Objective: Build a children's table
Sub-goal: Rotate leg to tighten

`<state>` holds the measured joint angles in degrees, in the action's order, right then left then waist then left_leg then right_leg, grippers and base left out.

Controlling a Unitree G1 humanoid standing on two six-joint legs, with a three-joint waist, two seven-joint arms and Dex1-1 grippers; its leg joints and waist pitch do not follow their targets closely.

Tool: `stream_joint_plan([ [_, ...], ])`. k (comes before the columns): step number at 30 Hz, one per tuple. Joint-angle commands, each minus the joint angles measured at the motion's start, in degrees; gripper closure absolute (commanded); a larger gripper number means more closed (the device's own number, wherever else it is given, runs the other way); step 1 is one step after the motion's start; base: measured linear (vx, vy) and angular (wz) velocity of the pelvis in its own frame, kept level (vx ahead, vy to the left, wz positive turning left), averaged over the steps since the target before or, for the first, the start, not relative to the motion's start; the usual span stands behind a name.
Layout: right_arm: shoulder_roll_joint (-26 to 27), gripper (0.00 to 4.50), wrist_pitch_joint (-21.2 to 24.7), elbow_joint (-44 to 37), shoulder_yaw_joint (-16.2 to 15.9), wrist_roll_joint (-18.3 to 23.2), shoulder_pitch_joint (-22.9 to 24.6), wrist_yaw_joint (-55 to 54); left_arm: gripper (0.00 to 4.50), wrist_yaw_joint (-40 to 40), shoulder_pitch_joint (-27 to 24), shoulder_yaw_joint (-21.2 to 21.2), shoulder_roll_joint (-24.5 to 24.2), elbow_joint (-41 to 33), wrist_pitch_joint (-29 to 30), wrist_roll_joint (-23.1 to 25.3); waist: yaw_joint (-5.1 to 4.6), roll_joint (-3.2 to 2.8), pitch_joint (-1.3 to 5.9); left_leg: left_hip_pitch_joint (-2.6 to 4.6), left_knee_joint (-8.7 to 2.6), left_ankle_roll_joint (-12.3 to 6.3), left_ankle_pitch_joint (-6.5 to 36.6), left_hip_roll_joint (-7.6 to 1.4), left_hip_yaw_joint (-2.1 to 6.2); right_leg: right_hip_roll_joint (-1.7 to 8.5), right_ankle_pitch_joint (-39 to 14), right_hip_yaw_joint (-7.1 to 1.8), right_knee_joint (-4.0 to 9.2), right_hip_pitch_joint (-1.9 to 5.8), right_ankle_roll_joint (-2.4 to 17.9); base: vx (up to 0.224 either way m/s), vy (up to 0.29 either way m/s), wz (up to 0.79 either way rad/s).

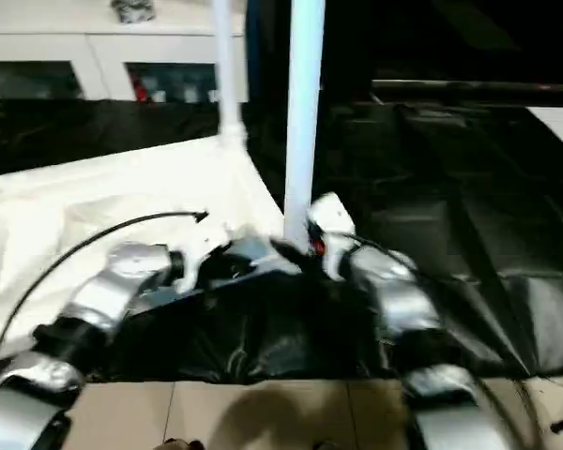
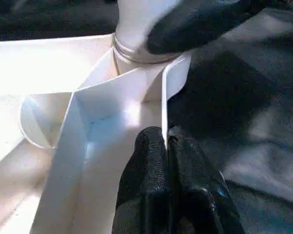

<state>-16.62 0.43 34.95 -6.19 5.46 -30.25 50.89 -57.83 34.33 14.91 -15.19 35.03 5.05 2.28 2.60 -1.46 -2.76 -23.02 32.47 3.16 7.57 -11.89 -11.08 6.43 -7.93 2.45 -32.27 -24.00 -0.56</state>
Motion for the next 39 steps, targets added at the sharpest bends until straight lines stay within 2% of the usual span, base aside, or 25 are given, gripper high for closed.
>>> stream_joint_plan([
  [1,-0.9,1.23,1.5,-2.5,-1.6,1.6,0.6,4.1,4.50,-2.9,0.4,0.5,0.3,-2.8,-2.1,-2.1,0.27,0.24,4.15,1.89,-3.65,-2.58,22.1,-0.71,-0.05,0.49,-17.5,-0.50,3.21,2.22,11.3,0.000,0.000,0.00],
  [4,-2.3,1.23,2.5,-5.0,-2.2,1.9,1.7,6.9,4.50,-6.3,0.1,1.0,-0.7,-3.9,-1.4,-2.8,0.71,0.42,4.24,1.74,-3.57,-2.57,21.0,-0.72,-0.11,0.53,-16.6,-0.51,2.97,2.45,11.4,0.000,0.000,0.00],
  [5,-2.8,1.40,3.5,-5.9,-2.7,1.9,2.0,8.7,4.50,-7.9,0.2,1.3,-1.3,-4.2,-1.1,-3.1,0.81,-0.02,4.30,1.71,-3.58,-2.56,20.5,-0.73,-0.07,0.56,-16.0,-0.50,2.84,2.47,11.7,0.000,0.000,0.00],
  [6,-3.1,1.40,4.0,-6.3,-3.1,1.9,2.1,9.6,4.50,-8.6,0.2,1.4,-1.6,-4.4,-0.9,-3.2,0.86,0.16,4.30,1.73,-3.52,-2.59,20.4,-0.71,-0.15,0.46,-15.7,-0.48,2.92,2.46,11.8,0.000,0.000,0.00],
  [7,-3.1,1.50,4.0,-6.3,-3.1,1.9,2.1,9.7,4.50,-8.7,0.2,1.4,-1.6,-4.4,-0.9,-3.2,1.07,0.17,4.26,1.99,-3.46,-2.55,20.7,-0.80,-0.27,0.42,-15.6,-0.59,2.89,2.20,12.0,0.000,0.000,0.00],
  [10,-3.5,1.68,3.9,-6.5,-3.6,1.7,2.0,10.5,4.50,-9.1,0.6,1.4,-2.2,-3.9,-1.1,-3.0,1.30,0.23,4.20,2.13,-3.31,-2.05,21.5,-0.80,-0.35,0.50,-16.6,-0.80,2.84,1.97,12.1,0.000,0.000,0.00],
  [13,-3.8,1.99,4.6,-6.9,-4.2,1.7,2.1,11.3,4.50,-9.7,0.9,1.4,-2.7,-3.5,-1.2,-2.7,1.39,0.29,4.25,1.83,-3.45,-1.65,20.9,-0.75,-0.16,0.57,-17.0,-0.69,2.67,2.30,11.4,0.000,0.000,0.00],
  [18,-4.4,2.41,5.8,-7.9,-4.9,1.5,2.4,12.9,4.50,-10.7,0.8,1.6,-3.3,-3.6,-0.6,-2.8,1.41,0.36,4.12,1.83,-3.54,-1.44,21.6,-0.73,-0.12,0.52,-18.7,-0.67,2.80,2.24,10.8,0.000,0.000,0.00],
  [22,-4.4,2.54,6.2,-8.1,-5.1,1.8,2.9,13.3,4.50,-10.3,0.6,1.6,-3.0,-3.8,-0.4,-2.8,1.31,0.62,4.10,1.86,-3.56,-1.06,22.2,-0.72,-0.07,0.60,-20.4,-0.72,2.97,2.13,10.1,0.000,0.000,0.00],
  [24,-4.1,2.54,6.4,-8.0,-4.9,2.1,3.1,13.0,4.50,-9.7,0.6,1.4,-2.7,-3.6,-0.2,-2.8,1.37,0.56,4.09,1.97,-3.52,-1.10,22.2,-0.72,-0.11,0.62,-20.7,-0.77,3.05,2.02,9.9,0.000,0.000,0.00],
  [28,-1.1,2.55,6.9,-7.1,-3.7,2.7,3.7,8.7,4.50,-3.4,1.9,0.6,-0.8,-1.5,1.0,-1.0,1.34,0.64,4.09,1.85,-3.52,-1.17,21.7,-0.72,-0.12,0.59,-19.9,-0.81,2.96,2.06,10.2,0.000,0.000,0.00],
  [30,0.9,2.55,7.0,-5.9,-2.9,2.4,3.6,5.0,4.50,0.2,2.8,0.1,0.2,-0.4,2.0,-0.2,1.29,0.64,3.99,1.90,-3.59,-0.64,22.6,-0.58,-0.01,0.65,-22.1,-0.74,3.23,1.99,9.4,0.000,0.000,0.00],
  [33,5.9,2.55,6.7,-1.3,-1.1,0.7,2.1,-5.9,4.50,8.8,4.8,-1.3,3.1,2.1,4.6,1.1,0.80,0.49,3.88,2.19,-3.61,0.85,24.6,-0.37,0.20,0.78,-26.4,-0.59,3.66,1.54,8.1,0.000,0.000,0.00],
  [34,5.9,2.55,6.7,-1.3,-1.1,0.7,2.1,-5.9,4.50,8.8,4.8,-1.3,3.1,2.1,4.6,1.1,0.39,0.56,3.77,2.09,-3.65,1.06,25.3,-0.26,0.22,0.70,-27.5,-0.54,3.81,1.46,7.9,0.000,0.000,0.00],
  [35,7.5,2.55,6.1,0.9,-0.4,-0.1,1.2,-10.2,4.50,11.2,5.3,-1.8,4.2,2.8,5.5,1.2,0.08,0.58,3.70,2.08,-3.60,1.17,26.5,-0.13,0.40,0.75,-30.3,-0.31,4.27,1.46,6.5,0.000,0.000,0.00],
  [38,11.8,2.55,5.3,6.7,2.7,-0.3,-1.9,-21.4,4.50,16.8,6.8,-3.0,6.7,4.3,6.6,1.4,-0.65,0.51,3.72,2.16,-3.60,1.41,27.6,0.02,0.76,0.72,-32.7,0.06,4.71,1.37,5.4,0.000,0.000,0.00],
  [39,11.8,2.55,5.3,6.7,2.7,-0.3,-1.9,-21.4,4.50,16.8,6.8,-3.0,6.7,4.3,6.6,1.4,-0.93,0.45,3.64,2.19,-3.56,1.37,28.1,0.06,0.70,0.65,-32.9,0.04,4.82,1.08,5.5,0.000,0.000,0.00],
])
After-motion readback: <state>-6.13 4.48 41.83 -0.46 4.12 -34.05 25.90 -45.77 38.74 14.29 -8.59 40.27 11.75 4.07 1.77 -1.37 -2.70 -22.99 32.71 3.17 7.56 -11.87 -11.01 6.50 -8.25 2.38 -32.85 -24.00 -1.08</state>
